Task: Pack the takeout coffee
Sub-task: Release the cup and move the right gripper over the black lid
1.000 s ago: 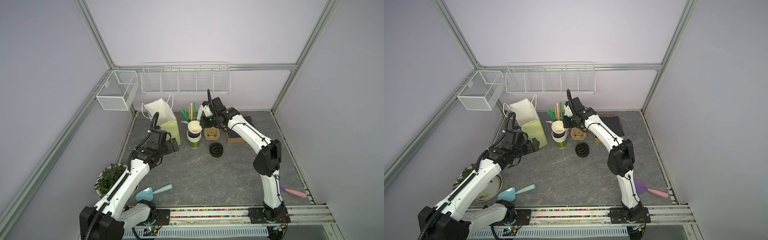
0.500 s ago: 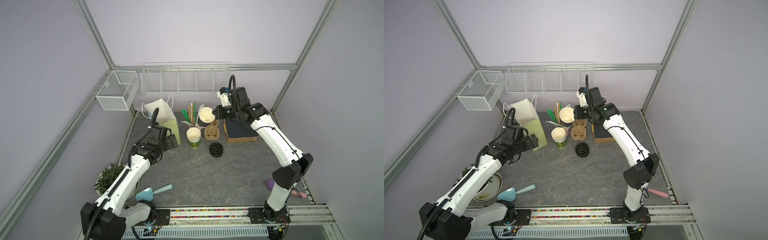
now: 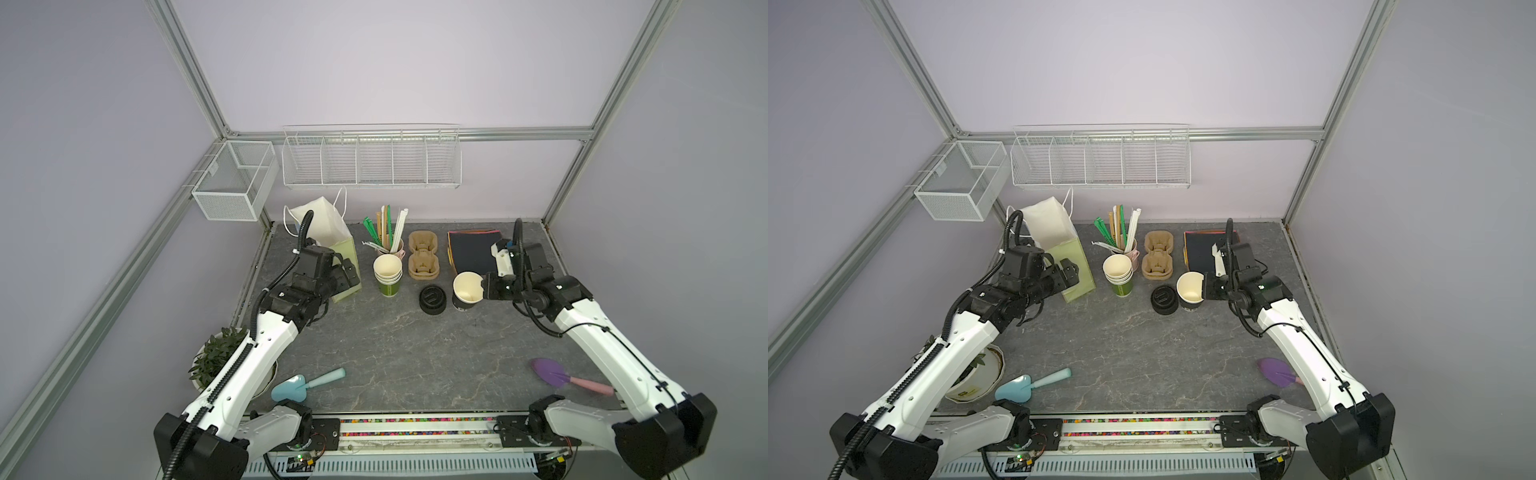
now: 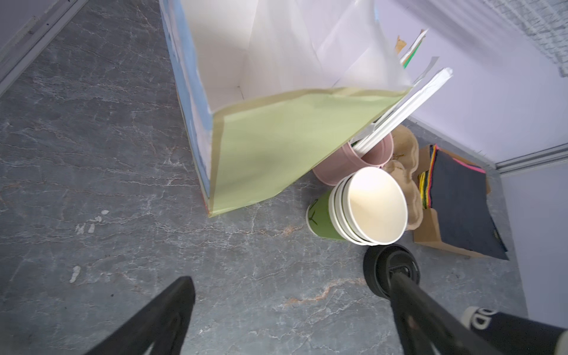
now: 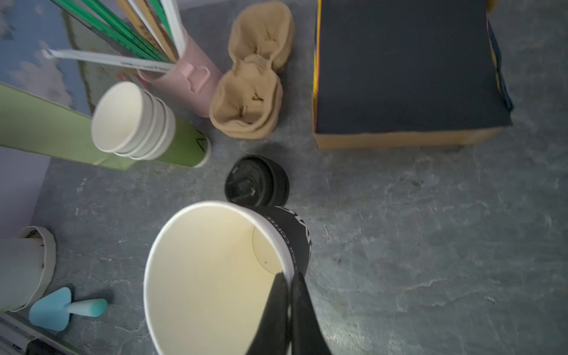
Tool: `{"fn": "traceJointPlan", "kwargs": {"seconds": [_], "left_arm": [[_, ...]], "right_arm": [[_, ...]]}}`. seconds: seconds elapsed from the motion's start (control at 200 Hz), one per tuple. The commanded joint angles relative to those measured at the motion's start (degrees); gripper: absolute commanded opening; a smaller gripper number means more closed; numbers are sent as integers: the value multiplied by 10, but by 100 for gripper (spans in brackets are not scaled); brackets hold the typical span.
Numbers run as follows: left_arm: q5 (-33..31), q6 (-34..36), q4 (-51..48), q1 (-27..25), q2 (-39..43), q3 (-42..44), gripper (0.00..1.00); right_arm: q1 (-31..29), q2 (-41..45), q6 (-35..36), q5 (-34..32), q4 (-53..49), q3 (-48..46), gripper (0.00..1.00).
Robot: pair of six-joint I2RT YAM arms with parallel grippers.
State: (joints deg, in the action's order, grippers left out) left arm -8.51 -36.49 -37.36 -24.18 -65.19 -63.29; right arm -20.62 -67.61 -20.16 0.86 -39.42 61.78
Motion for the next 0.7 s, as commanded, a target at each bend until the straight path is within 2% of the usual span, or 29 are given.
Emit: {"fn": "traceJointPlan", "kwargs": {"seconds": [0.0, 0.215, 0.56, 0.645, 0.7], "left_arm": [[10, -20, 21, -10, 3, 11, 99], [-49, -5, 25, -61, -9, 14, 99], [-57, -4, 32, -63, -12, 19, 99], [-60, -4, 34, -62, -15, 22, 99], [-60, -3, 33, -62, -17, 21, 99]], "right_arm": [[5, 29, -21, -11, 28, -60, 7], [13, 36, -42, -25, 57, -145, 6], [20, 11, -52, -36, 81, -173, 6], [20, 15, -56, -38, 84, -176, 13], [20, 18, -56, -37, 82, -175, 14]]}}
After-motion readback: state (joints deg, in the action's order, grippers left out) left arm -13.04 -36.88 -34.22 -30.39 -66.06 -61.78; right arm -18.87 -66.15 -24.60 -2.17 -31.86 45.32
